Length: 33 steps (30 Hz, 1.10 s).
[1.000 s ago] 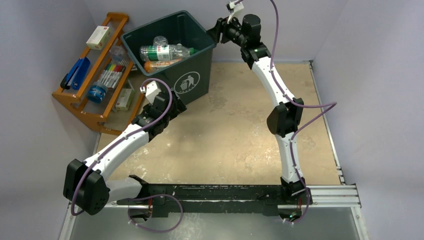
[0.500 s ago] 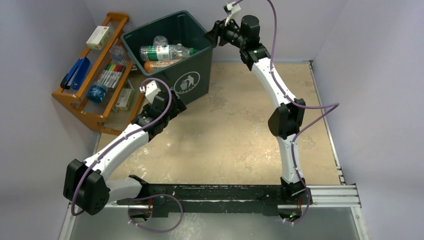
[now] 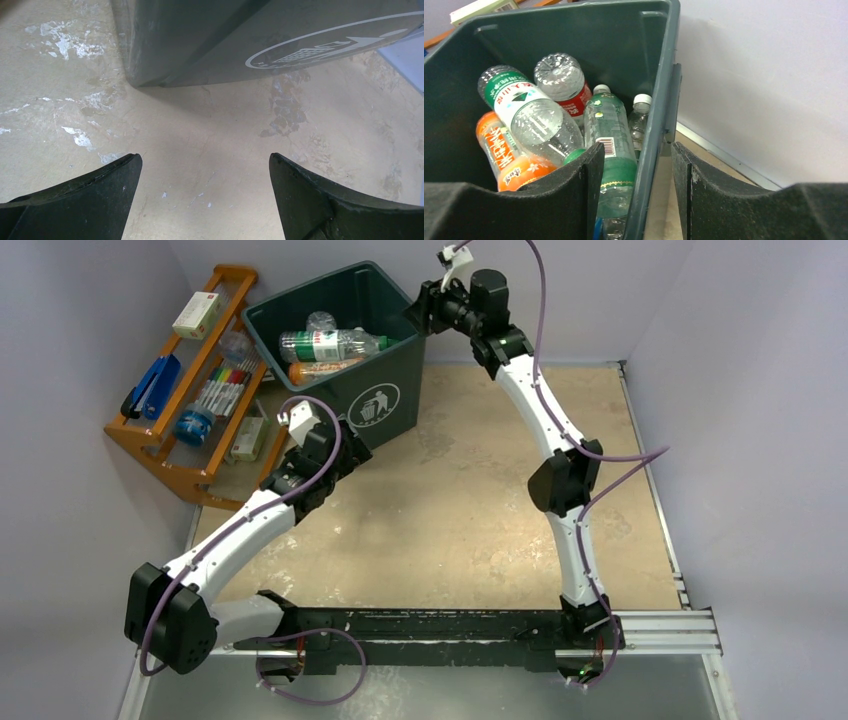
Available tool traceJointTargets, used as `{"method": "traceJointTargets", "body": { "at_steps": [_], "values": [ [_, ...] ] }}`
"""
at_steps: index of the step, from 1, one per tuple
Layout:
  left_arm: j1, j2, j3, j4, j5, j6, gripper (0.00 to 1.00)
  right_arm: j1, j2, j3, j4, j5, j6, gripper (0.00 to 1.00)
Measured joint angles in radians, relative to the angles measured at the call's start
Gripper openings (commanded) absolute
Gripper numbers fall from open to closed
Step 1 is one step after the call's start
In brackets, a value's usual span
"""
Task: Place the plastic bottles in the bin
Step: Adjust the trash bin at the center of the board.
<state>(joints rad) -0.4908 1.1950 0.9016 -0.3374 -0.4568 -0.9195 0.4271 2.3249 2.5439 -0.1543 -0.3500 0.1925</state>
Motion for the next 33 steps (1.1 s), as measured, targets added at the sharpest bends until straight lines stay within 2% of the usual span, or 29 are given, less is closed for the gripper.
{"method": "traceJointTargets", "body": {
  "at_steps": [4,6,8,10,11,22,33],
  "values": [
    [0.0,-0.003,0.0,0.0,0.001,0.0,0.99,0.006,0.013,0.026,-0.017,0.028,-0.01,0.48],
    [0.0,-0.004,0.0,0.0,0.002,0.0,0.99,0.011,0.013,0.027,-0.02,0.038,-0.014,0.4],
    [0.0,-0.004,0.0,0.0,0.004,0.0,0.99,0.016,0.013,0.027,-0.02,0.05,-0.022,0.28],
    [0.0,-0.004,-0.002,0.0,0.006,0.0,0.99,0.017,0.013,0.031,-0.021,0.076,-0.027,0.05],
    [0.0,-0.004,-0.003,0.001,0.006,0.0,0.99,0.016,0.013,0.034,-0.022,0.085,-0.031,0.0],
    [0.002,-0.008,-0.017,0.001,0.008,-0.002,0.99,0.025,-0.004,0.024,-0.041,0.151,-0.047,0.0],
    [0.006,-0.008,-0.017,0.01,0.013,0.0,0.99,0.042,-0.201,-0.214,-0.095,0.244,-0.073,0.0]
  ]
}}
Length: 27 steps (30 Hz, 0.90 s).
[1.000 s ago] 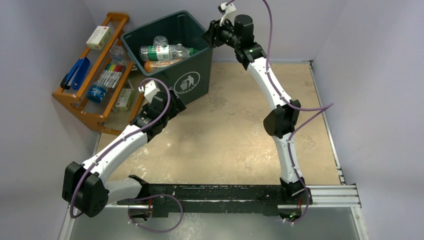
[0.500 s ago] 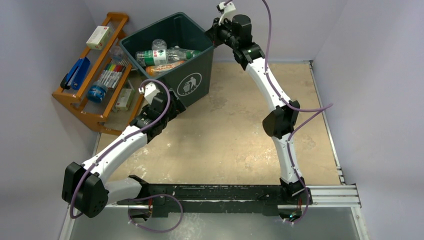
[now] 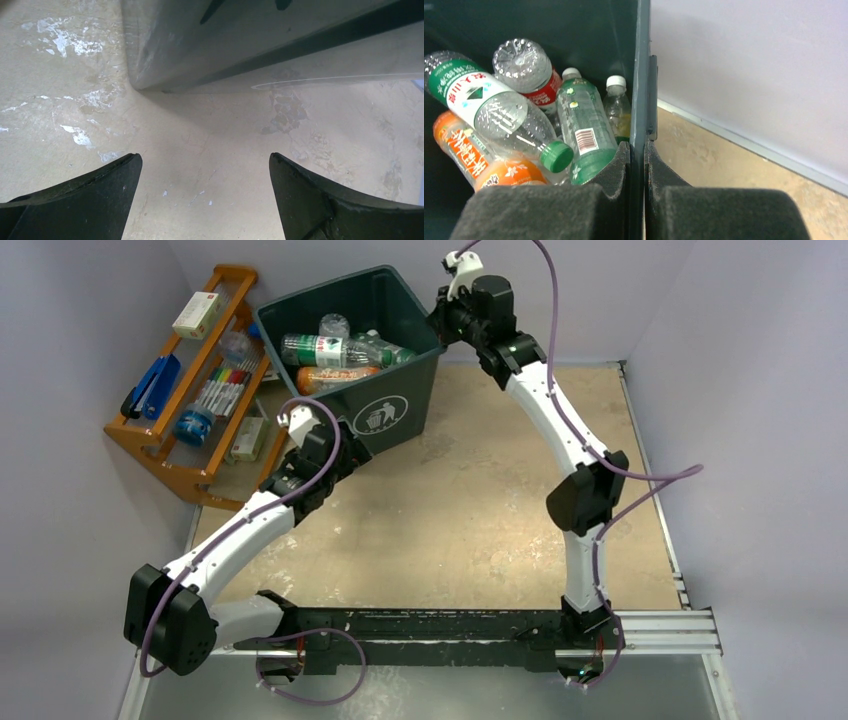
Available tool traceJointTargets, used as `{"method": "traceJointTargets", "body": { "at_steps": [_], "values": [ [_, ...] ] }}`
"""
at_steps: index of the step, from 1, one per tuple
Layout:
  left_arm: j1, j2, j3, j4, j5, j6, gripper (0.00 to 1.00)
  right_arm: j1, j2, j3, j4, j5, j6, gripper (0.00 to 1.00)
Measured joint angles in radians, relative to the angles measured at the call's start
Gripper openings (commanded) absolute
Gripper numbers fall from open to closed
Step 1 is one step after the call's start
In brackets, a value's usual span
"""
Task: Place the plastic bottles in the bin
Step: Adjust the trash bin at the center of the board.
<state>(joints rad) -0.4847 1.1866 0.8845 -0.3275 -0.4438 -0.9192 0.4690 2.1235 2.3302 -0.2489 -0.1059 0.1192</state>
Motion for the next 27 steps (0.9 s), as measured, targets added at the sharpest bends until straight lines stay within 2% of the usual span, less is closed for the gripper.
{"method": "traceJointTargets", "body": {
  "at_steps": [7,21,24,27],
  "values": [
    [0.014,0.023,0.014,0.007,0.02,0.031,0.99,0.005,-0.148,-0.166,-0.039,0.045,0.001,0.0],
    [0.164,0.159,0.139,0.048,0.159,0.126,1.0,0.059,-0.174,-0.148,-0.129,0.175,0.012,0.0],
    [0.195,0.201,0.178,0.061,0.192,0.137,1.0,0.069,-0.191,-0.146,-0.148,0.159,0.018,0.0],
    [0.216,0.23,0.2,0.078,0.216,0.146,1.0,0.096,-0.195,-0.137,-0.193,0.138,0.028,0.14]
  ]
}}
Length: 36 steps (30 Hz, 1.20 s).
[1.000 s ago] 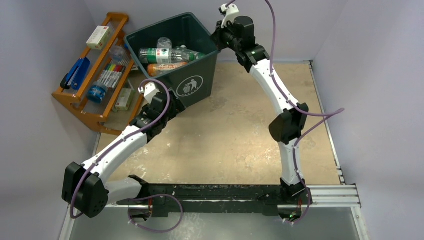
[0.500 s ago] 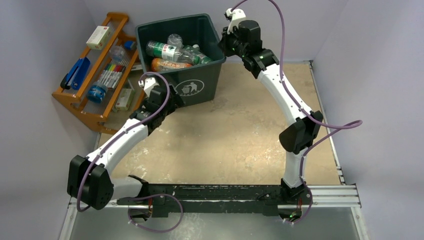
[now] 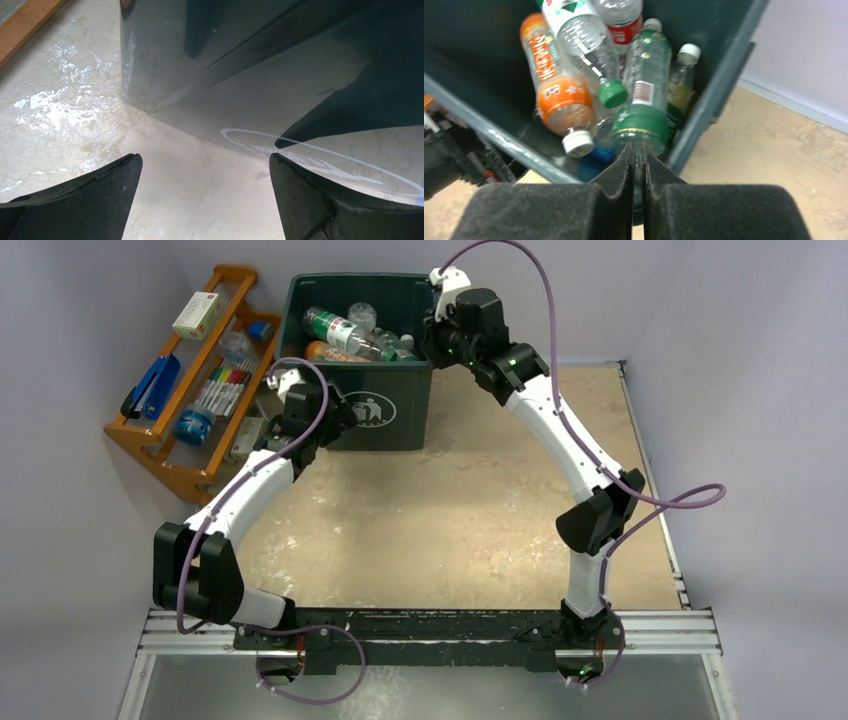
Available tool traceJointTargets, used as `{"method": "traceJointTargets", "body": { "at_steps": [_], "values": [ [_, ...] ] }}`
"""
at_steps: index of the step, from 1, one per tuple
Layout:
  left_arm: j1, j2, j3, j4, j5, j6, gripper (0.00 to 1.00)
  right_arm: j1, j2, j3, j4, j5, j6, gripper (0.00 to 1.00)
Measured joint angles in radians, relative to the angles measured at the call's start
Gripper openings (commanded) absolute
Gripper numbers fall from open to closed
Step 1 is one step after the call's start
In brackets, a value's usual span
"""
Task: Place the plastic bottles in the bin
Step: Adjust the trash bin at the center of the board.
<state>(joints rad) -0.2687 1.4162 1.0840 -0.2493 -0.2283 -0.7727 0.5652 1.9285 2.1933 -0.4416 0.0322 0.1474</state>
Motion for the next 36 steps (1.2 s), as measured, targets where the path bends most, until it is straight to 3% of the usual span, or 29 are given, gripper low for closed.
{"method": "traceJointTargets", "body": {
  "at_steps": [4,11,19,30,36],
  "values": [
    [0.009,0.015,0.018,0.001,0.021,0.008,1.0,0.019,0.016,0.039,-0.06,-0.004,0.016,0.31],
    [0.009,0.021,0.024,0.006,0.05,0.018,1.0,-0.048,0.047,0.116,-0.092,-0.051,0.061,0.43],
    [0.009,0.042,0.024,0.011,0.054,0.032,1.0,-0.121,0.16,0.254,-0.144,-0.099,0.092,0.45],
    [0.006,0.059,0.024,0.009,0.067,0.06,1.0,-0.113,0.19,0.288,-0.159,-0.106,0.085,0.43],
    [0.006,0.063,0.024,0.017,0.071,0.06,1.0,-0.113,0.201,0.3,-0.16,-0.108,0.086,0.49]
  ]
}}
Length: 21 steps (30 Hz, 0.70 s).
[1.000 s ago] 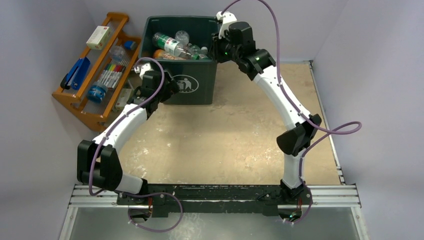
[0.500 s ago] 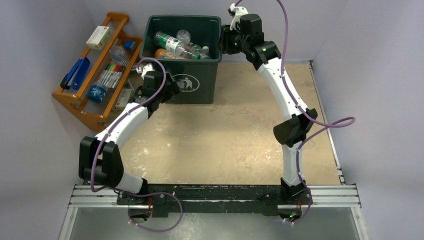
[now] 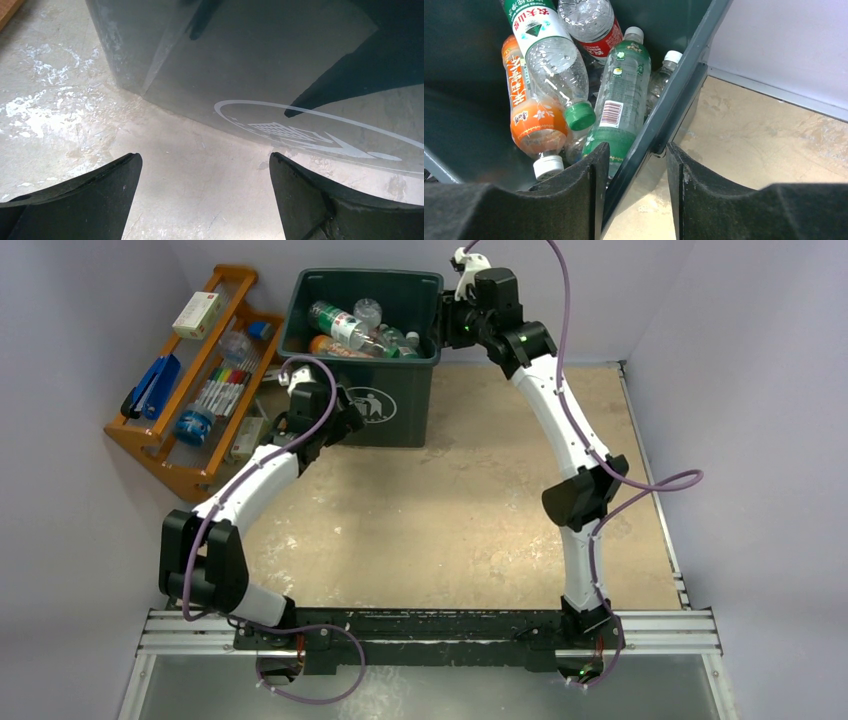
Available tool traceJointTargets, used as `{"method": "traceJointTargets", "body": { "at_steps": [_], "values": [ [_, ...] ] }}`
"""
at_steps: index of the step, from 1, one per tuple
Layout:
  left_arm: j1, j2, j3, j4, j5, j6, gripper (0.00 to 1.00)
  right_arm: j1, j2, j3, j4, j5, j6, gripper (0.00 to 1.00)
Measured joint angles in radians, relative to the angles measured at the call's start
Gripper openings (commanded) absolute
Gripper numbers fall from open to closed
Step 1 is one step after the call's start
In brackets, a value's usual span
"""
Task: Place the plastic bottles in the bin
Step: Adjust the trash bin at the center of the board.
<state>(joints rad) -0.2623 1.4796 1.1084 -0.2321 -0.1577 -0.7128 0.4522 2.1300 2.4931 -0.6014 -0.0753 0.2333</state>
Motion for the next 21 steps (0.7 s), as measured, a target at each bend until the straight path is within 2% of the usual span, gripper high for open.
{"method": "traceJointTargets", "body": {
  "at_steps": [3,6,9,16,21],
  "values": [
    [0.0,0.009,0.0,0.012,0.011,0.0,1.0,-0.001,0.02,0.02,0.0,-0.004,0.003,0.45],
    [0.0,0.01,0.0,0.014,0.023,0.0,1.0,-0.007,0.046,0.061,-0.011,-0.006,0.013,0.26],
    [-0.001,-0.021,-0.025,0.018,0.016,0.0,1.0,-0.023,0.063,0.084,-0.004,0.006,0.037,0.16],
    [0.0,-0.27,-0.136,-0.059,-0.078,-0.002,0.99,-0.062,0.072,0.089,0.023,0.003,0.039,0.07],
    [0.034,-0.293,-0.142,-0.061,-0.119,-0.013,0.99,-0.054,0.05,0.067,0.016,0.017,0.031,0.05]
  ]
}}
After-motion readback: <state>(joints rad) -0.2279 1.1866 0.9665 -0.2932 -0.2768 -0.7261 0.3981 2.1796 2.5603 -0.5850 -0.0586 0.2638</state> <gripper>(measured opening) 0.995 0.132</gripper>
